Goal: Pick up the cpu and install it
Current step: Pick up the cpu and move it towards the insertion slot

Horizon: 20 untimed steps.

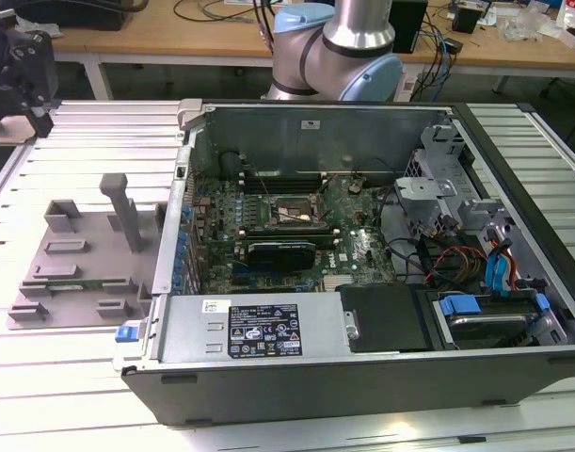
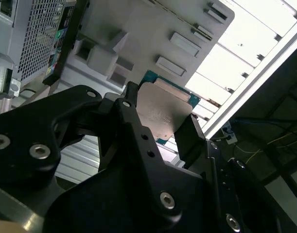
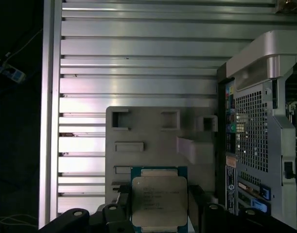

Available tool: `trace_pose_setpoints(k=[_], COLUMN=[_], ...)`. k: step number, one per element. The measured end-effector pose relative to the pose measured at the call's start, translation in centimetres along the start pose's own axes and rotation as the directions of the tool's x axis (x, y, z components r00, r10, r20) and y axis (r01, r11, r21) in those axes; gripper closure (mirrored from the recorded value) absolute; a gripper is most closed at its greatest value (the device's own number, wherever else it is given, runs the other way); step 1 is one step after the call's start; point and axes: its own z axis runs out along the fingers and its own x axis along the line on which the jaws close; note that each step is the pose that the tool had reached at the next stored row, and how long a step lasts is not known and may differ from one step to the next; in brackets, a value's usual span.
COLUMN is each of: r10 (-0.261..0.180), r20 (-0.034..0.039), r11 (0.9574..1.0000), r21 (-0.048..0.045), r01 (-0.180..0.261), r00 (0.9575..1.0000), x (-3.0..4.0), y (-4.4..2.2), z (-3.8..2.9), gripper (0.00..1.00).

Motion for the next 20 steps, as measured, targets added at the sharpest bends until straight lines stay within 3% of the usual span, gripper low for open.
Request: trace_pose_setpoints(k=[2,6,11,16,20], r10=[0.0,0.0,0.0,0.0,0.0], r20=[0.0,0.0,0.0,0.0,0.0], r11=[1.0,1.0,1.0,1.0,1.0], r21=[0.0,0.0,-0.0001,0.0,0.0], r01=[0.0,0.0,0.0,0.0,0.0], r00=[1.0,1.0,1.0,1.0,1.0], x=[-0.4,-1.91,-3.1,-5.35,-6.26], y=[0.0,-0.01,-0.01,-0.02,-0.02], z=[0.01,0.05,0.08,0.13,0.15], gripper=[0.45,0.45,0.45,0.45,0.45])
